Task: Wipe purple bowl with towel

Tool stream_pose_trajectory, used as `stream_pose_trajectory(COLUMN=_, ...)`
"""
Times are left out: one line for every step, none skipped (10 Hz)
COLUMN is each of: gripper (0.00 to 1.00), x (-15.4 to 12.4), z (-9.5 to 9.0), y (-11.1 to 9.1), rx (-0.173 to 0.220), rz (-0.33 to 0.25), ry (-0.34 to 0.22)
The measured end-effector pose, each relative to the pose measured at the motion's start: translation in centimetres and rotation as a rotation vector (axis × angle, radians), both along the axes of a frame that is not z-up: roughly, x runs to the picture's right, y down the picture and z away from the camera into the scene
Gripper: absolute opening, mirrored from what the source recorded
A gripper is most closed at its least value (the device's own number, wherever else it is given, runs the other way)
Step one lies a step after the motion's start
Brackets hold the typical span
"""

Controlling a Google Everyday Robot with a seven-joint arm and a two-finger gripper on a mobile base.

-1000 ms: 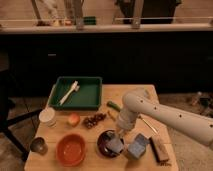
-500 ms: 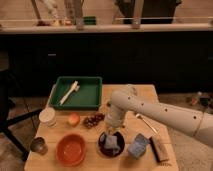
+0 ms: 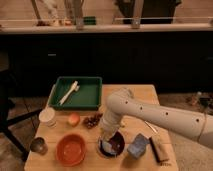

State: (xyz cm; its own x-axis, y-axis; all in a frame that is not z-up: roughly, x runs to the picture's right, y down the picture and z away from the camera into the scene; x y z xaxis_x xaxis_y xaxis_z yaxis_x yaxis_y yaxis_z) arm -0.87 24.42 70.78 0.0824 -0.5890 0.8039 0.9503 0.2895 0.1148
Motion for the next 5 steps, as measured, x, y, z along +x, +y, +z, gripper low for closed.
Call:
stream_pose_trajectory(gripper=0.00, x=0.0, z=-0.9, y=0.9, rx=-0.015, rz=0.003, ry=-0.002)
stream_pose_trajectory(gripper=0.00, x=0.1, z=-1.4, y=1.7, rx=-0.029, rz=0.005, ry=-0.001)
stream_pose_trajectory(gripper=0.00, x=0.2, z=-1.7, y=2.2, rx=-0.040, rz=0.009, ry=0.001)
stream_pose_trajectory(gripper=0.00, x=0.6, z=-1.8, y=2.3, rx=-0.044, rz=0.018, ry=0.008)
stream_pose_trajectory(gripper=0.00, x=1.6, z=-1.5, y=2.1, rx=-0.047, rz=0.038, ry=0.027)
